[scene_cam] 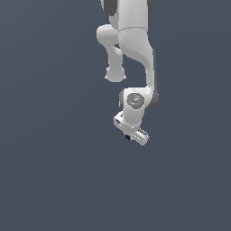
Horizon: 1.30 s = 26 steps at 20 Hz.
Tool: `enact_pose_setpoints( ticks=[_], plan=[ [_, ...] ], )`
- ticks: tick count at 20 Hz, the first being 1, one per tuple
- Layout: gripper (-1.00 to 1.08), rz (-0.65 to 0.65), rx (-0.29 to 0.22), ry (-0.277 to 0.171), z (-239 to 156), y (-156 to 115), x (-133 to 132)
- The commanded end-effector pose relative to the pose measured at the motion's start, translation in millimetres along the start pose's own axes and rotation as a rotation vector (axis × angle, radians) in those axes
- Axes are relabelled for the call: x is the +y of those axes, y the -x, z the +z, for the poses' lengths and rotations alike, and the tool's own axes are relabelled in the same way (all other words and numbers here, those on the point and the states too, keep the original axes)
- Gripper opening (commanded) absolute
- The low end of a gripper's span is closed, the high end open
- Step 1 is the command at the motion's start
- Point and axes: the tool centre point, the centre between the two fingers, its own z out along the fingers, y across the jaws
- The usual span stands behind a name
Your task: Pick up the object and move it to a goal position.
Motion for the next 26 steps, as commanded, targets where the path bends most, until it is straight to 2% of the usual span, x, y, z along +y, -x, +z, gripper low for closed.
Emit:
enact_pose_setpoints(
  ticks=[1,9,20,26],
  plan=[
    [-1.00,0.001,0.000,0.000,0,-3,4],
    [-1.00,0.001,0.000,0.000,-1,-28,46],
    [-1.00,0.001,0.000,0.000,-4,-97,155],
    [-1.00,0.001,0.000,0.000,-6,-125,196]
  ],
)
